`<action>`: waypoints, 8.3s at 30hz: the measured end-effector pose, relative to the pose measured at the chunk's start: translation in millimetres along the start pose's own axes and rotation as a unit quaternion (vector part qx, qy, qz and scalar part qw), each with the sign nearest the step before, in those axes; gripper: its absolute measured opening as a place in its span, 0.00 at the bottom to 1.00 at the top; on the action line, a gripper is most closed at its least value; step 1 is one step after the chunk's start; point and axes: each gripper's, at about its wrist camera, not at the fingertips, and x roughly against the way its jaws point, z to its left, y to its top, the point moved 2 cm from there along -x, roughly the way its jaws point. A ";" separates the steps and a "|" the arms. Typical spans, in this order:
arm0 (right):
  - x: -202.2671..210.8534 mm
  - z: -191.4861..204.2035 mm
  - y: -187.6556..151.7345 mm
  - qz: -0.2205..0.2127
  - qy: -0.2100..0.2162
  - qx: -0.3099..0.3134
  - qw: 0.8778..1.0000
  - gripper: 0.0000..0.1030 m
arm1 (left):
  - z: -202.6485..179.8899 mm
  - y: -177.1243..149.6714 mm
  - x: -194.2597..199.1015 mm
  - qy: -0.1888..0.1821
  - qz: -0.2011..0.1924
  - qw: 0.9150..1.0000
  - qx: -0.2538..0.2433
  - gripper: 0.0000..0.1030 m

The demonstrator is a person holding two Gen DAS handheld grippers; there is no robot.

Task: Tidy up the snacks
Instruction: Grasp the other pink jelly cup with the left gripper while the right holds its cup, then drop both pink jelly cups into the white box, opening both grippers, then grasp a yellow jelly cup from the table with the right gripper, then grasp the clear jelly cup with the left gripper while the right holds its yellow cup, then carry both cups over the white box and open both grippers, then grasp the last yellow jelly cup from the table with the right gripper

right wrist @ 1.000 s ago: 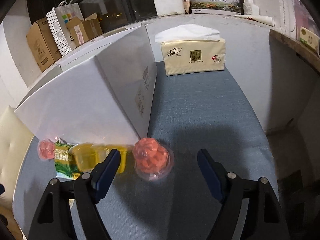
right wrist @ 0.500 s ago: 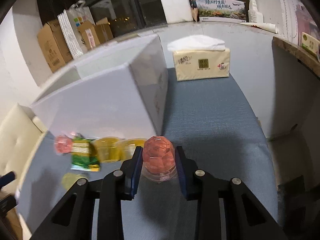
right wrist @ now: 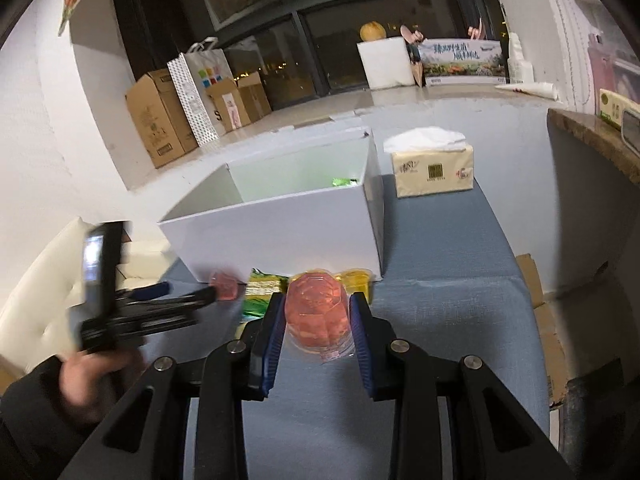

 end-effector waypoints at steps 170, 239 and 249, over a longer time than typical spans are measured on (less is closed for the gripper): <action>-26.7 67.2 43.0 -0.016 0.041 0.052 0.998 0.35 | 14.7 -8.6 136.0 -0.110 -0.109 0.987 -0.045 0.27; -13.1 34.4 -21.5 0.027 -0.050 0.024 0.998 1.00 | 22.2 -81.9 168.3 -0.063 -0.094 0.994 -0.012 1.00; -85.2 25.5 -1.5 0.055 -0.064 0.027 0.996 1.00 | 25.4 -77.6 168.5 -0.060 -0.099 0.993 -0.012 1.00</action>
